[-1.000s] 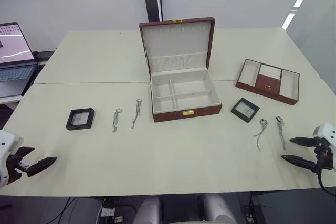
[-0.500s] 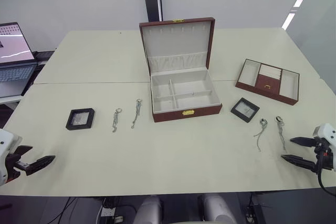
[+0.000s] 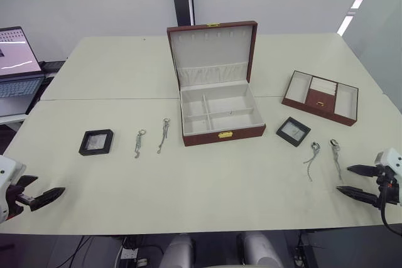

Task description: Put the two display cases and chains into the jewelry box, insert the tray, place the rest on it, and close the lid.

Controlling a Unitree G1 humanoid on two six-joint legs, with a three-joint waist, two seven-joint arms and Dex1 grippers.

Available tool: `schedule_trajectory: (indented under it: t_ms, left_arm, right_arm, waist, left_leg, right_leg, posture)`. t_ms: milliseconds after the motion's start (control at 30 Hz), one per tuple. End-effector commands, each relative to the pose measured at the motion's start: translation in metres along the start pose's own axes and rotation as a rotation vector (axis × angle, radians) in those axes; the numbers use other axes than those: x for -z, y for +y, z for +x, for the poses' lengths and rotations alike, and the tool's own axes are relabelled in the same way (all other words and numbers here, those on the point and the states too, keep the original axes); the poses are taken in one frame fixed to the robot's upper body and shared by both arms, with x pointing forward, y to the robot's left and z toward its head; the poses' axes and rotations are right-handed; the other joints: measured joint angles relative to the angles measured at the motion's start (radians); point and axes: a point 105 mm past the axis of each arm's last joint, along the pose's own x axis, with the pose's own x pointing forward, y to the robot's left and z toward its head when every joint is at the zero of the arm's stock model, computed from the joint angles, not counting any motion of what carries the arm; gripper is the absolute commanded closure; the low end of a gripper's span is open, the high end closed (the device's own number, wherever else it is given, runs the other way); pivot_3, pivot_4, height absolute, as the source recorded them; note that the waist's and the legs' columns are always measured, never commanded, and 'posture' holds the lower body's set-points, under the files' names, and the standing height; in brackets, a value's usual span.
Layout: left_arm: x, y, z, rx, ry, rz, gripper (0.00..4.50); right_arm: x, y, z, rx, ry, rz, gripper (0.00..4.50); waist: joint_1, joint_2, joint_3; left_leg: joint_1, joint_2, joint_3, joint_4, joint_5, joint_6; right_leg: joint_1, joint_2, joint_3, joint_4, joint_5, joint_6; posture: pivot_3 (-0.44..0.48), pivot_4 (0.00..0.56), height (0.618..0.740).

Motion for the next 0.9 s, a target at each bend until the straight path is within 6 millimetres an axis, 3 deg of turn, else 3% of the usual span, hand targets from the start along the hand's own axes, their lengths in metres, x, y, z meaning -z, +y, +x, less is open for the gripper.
schedule_trajectory:
  t_ms: [33, 167, 267, 433, 533, 700, 900]
  left_arm:
    - [-0.028, -0.005, 0.005, 0.004, -0.095, 0.022, 0.01]
    - [-0.068, -0.026, 0.019, 0.063, -0.228, -0.007, 0.01]
    - [-0.106, -0.052, 0.038, 0.119, -0.341, -0.019, 0.01]
    - [-0.141, -0.079, 0.062, 0.130, -0.425, -0.023, 0.01]
    - [-0.153, -0.092, 0.081, 0.093, -0.442, -0.009, 0.59]
    - [-0.160, -0.114, 0.109, 0.078, -0.448, -0.025, 2.21]
    - [-0.171, -0.157, 0.137, 0.175, -0.452, -0.063, 4.07]
  right_arm:
    - [-0.039, 0.002, 0.003, -0.002, -0.151, -0.019, 0.01]
    - [-0.078, 0.004, 0.018, 0.023, -0.276, -0.029, 0.01]
    - [-0.113, 0.002, 0.035, 0.060, -0.352, -0.054, 0.01]
    - [-0.152, -0.010, 0.056, 0.155, -0.417, -0.135, 0.01]
    - [-0.165, -0.022, 0.074, 0.231, -0.405, -0.182, 0.58]
    - [-0.169, -0.034, 0.104, 0.279, -0.363, -0.207, 2.30]
    - [-0.175, -0.024, 0.140, 0.228, -0.346, -0.250, 3.77]
  waist:
    - [0.000, 0.000, 0.000]
    - [0.001, 0.000, 0.000]
    - [0.004, 0.000, 0.000]
    - [0.005, 0.000, 0.000]
    - [0.005, 0.000, 0.000]
    - [0.007, 0.000, 0.000]
    - [0.006, -0.001, 0.000]
  left_leg:
    - [0.000, 0.000, 0.000, 0.000, 0.000, 0.000]
    - [-0.001, 0.000, -0.001, 0.001, 0.000, 0.000]
    - [-0.002, 0.000, -0.003, 0.001, 0.000, 0.000]
    - [-0.003, -0.001, -0.004, 0.002, 0.000, 0.000]
    - [-0.003, -0.001, -0.003, 0.002, 0.000, -0.001]
    - [-0.004, -0.002, -0.002, 0.002, 0.001, -0.001]
    - [-0.004, -0.002, -0.001, 0.003, 0.003, -0.004]
  right_leg:
    - [0.000, 0.000, 0.000, 0.000, 0.000, 0.000]
    - [0.000, 0.000, 0.000, 0.000, 0.001, 0.001]
    - [0.000, 0.000, -0.001, 0.000, 0.001, 0.001]
    - [-0.001, 0.000, -0.001, 0.000, 0.001, 0.001]
    - [-0.002, 0.000, -0.001, 0.000, 0.001, 0.001]
    - [-0.003, 0.000, -0.001, 0.000, 0.001, 0.001]
    - [-0.003, 0.000, -0.001, 0.001, 0.001, 0.001]
  posture:
    - [0.000, 0.150, 0.740]
    - [0.000, 0.150, 0.740]
    - [0.000, 0.150, 0.740]
    - [0.000, 0.150, 0.740]
    - [0.000, 0.150, 0.740]
    - [0.000, 0.150, 0.740]
    - [0.000, 0.150, 0.740]
